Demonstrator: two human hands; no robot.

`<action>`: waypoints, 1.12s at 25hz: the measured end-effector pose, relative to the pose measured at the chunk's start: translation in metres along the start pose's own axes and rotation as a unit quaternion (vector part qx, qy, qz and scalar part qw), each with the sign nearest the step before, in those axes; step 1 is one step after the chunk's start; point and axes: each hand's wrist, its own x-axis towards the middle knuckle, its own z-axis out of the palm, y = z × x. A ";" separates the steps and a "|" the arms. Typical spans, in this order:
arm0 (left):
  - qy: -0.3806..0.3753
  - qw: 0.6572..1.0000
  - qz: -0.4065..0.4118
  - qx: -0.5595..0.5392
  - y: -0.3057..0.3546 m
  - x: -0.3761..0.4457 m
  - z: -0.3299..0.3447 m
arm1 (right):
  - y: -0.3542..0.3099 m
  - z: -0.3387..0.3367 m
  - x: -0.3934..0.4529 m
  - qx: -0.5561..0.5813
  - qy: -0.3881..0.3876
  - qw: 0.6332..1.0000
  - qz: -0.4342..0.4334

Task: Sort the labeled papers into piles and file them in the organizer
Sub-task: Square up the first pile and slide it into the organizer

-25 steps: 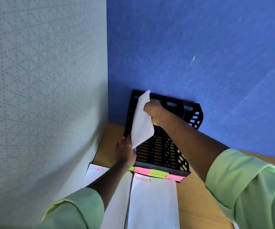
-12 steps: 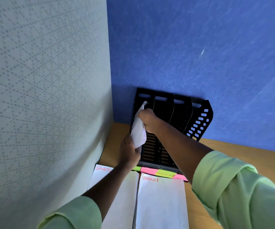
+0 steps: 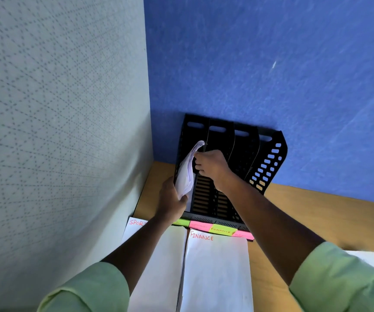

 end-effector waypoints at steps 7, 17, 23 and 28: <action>-0.004 1.000 -0.024 0.012 -0.025 -0.060 0.012 | 0.087 -0.043 -0.070 0.013 0.112 0.980 -0.161; -0.026 0.987 -0.101 0.125 -0.061 -0.157 0.021 | 0.207 -0.026 -0.136 -0.111 0.052 0.985 -0.121; -0.105 0.962 -0.113 0.224 -0.082 -0.194 0.008 | 0.212 0.025 -0.134 -0.152 -0.082 0.984 -0.032; -0.154 0.949 -0.126 0.246 -0.095 -0.191 0.002 | 0.200 0.057 -0.100 -0.239 -0.076 0.968 -0.007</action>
